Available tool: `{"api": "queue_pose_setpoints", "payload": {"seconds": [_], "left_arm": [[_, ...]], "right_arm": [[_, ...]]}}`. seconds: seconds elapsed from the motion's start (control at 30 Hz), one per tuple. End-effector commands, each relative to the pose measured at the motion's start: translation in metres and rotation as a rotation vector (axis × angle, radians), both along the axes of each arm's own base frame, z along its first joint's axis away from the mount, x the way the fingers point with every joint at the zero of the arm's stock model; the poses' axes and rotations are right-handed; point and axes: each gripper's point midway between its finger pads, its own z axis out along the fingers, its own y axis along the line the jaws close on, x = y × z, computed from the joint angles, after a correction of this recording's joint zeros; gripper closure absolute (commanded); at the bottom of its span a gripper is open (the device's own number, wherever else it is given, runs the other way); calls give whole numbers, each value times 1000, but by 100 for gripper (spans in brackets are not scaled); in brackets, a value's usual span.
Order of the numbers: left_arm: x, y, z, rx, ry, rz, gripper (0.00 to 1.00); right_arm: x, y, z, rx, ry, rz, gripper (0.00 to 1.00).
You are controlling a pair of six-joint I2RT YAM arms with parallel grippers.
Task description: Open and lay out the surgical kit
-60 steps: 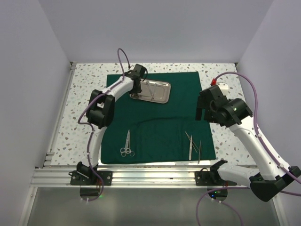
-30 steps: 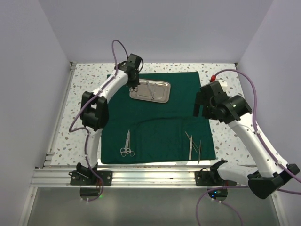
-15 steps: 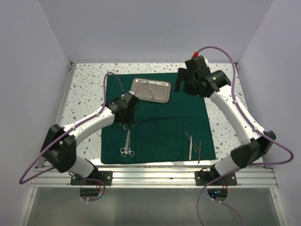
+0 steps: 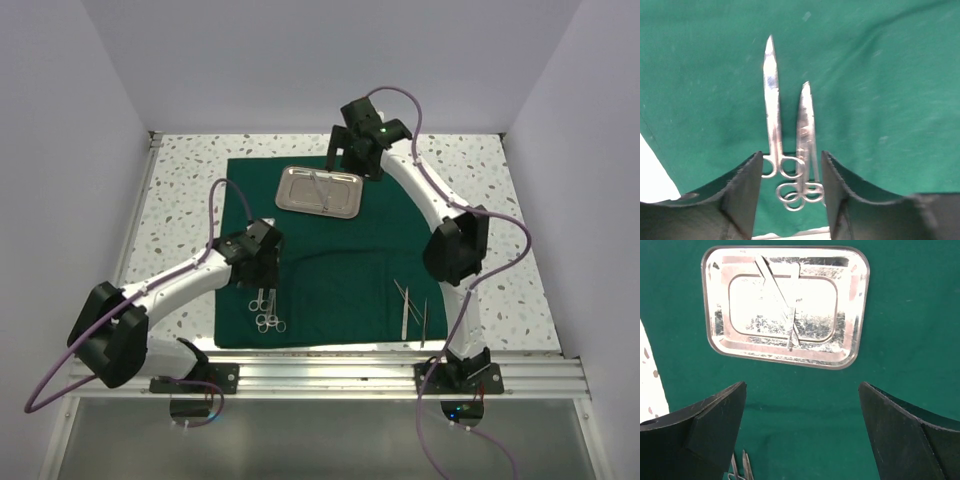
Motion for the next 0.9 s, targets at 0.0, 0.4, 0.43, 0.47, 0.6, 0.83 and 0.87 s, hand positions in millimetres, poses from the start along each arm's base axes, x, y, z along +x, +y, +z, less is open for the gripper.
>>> {"api": "queue_pose_setpoints", "payload": {"seconds": [0.0,0.4,0.43,0.47,0.6,0.83,0.87], "left_arm": [[29,-24,44,-84,-114,-53,45],[107,-61,100,-127,-162,-41,50],[106,-62,101,-138,-159,-42,50],[107,-59,100,-136,-160,-39,50],[99,-41,87,-107,-125,-17,52],[86,-19,78,-125,-112,45,55],[85,-17,81,-125,-119,48,56]], "right_arm": [[19,18,12,80,-50,-11,2],[46,47,-66,17,8,-1,19],[46,48,-82,2,33,-1,20],[45,49,-90,-8,45,0,20],[38,57,-117,-41,84,7,25],[26,63,-148,-87,138,12,41],[23,63,-154,-93,149,10,44]]}}
